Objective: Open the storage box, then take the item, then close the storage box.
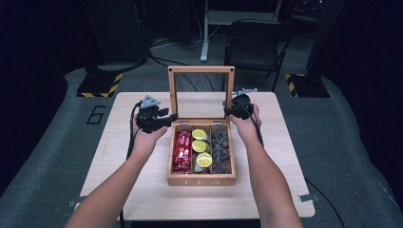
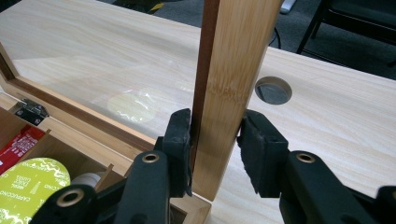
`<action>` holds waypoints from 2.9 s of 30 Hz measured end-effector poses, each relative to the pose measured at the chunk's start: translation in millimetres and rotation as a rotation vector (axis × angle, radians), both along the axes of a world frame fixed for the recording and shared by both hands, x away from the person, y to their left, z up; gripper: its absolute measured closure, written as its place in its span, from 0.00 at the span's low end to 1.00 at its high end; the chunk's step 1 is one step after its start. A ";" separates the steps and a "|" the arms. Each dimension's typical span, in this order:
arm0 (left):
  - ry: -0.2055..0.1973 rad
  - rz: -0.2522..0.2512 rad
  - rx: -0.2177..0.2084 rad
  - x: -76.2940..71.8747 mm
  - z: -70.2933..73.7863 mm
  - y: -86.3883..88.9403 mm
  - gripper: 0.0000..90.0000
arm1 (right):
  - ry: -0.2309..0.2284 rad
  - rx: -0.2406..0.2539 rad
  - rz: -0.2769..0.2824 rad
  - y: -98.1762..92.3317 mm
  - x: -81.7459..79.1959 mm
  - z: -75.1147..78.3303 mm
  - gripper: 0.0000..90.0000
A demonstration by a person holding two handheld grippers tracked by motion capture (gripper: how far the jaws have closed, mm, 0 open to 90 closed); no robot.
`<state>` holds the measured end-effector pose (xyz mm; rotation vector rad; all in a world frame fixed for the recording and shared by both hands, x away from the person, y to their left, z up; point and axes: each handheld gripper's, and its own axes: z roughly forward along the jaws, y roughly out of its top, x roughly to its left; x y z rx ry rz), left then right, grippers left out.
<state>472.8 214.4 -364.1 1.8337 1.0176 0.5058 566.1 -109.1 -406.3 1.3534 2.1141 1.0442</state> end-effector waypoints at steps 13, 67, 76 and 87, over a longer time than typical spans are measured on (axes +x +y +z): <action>0.006 0.005 -0.010 -0.9 -5.8 1.0 0.58 | 0.004 -0.006 -0.007 -0.2 -0.7 -0.9 0.66; 0.009 -0.022 0.004 -10.5 -3.4 6.3 0.40 | -0.059 0.014 0.352 6.7 -113.0 20.1 0.29; 0.017 -0.033 0.006 -12.2 -7.1 7.4 0.40 | -0.075 -0.005 0.391 15.6 -122.0 12.2 0.34; 0.021 -0.040 -0.019 -14.4 -7.6 4.6 0.41 | -0.064 -0.029 0.420 25.6 -130.2 2.4 0.34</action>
